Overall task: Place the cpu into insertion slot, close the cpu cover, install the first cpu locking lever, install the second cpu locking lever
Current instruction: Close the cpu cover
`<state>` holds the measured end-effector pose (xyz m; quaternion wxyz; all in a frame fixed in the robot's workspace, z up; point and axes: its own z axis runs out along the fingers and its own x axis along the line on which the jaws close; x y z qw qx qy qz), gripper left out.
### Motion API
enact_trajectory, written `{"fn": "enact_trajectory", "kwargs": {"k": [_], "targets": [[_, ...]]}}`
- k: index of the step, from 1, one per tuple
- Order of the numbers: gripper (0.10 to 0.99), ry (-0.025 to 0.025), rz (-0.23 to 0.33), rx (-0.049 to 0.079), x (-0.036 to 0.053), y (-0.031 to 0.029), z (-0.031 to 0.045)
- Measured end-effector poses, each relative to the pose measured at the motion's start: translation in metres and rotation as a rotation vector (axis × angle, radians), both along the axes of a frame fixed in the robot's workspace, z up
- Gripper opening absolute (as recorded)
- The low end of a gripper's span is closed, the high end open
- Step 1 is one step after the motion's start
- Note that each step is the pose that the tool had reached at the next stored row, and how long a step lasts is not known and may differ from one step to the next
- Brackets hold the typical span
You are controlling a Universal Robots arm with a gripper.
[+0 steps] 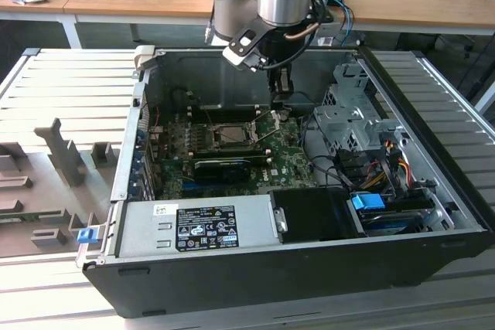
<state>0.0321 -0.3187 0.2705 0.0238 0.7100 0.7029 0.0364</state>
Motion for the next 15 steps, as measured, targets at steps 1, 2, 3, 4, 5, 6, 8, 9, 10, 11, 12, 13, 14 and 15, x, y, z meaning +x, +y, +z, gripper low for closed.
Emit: {"fn": "enact_trajectory", "kwargs": {"k": [1,2,3,4,5,6,8,9,10,11,12,13,14,15], "targets": [[0.106,0.0,0.0,0.0,0.0013,0.0,-0.0007],[0.106,-0.0001,0.0,0.0,0.004,0.0,-0.0022],[0.106,0.0,0.0,0.0,0.0064,0.0,-0.0033],[0.106,0.0,0.0,0.0,0.0095,0.0,-0.0047],[0.106,0.0,0.0,0.0,0.0114,0.0,-0.0057],[0.106,0.0,0.0,0.0,0.0148,0.0,-0.0075],[0.106,0.0,0.0,0.0,0.0195,0.0,-0.0105],[0.106,0.0,0.0,0.0,0.0199,0.0,-0.0117],[0.106,0.0,0.0,0.0,0.0202,0.0,-0.0121],[0.106,0.0,0.0,0.0,0.0203,0.0,-0.0125],[0.106,0.0,0.0,0.0,0.0205,0.0,-0.013],[0.106,-0.0001,0.0,0.0,0.0208,0.0,-0.0135],[0.106,0.0,0.0,0.0,0.0212,0.0,-0.0138],[0.106,0.0,0.0,0.0,0.0218,0.0,-0.0144]]}}
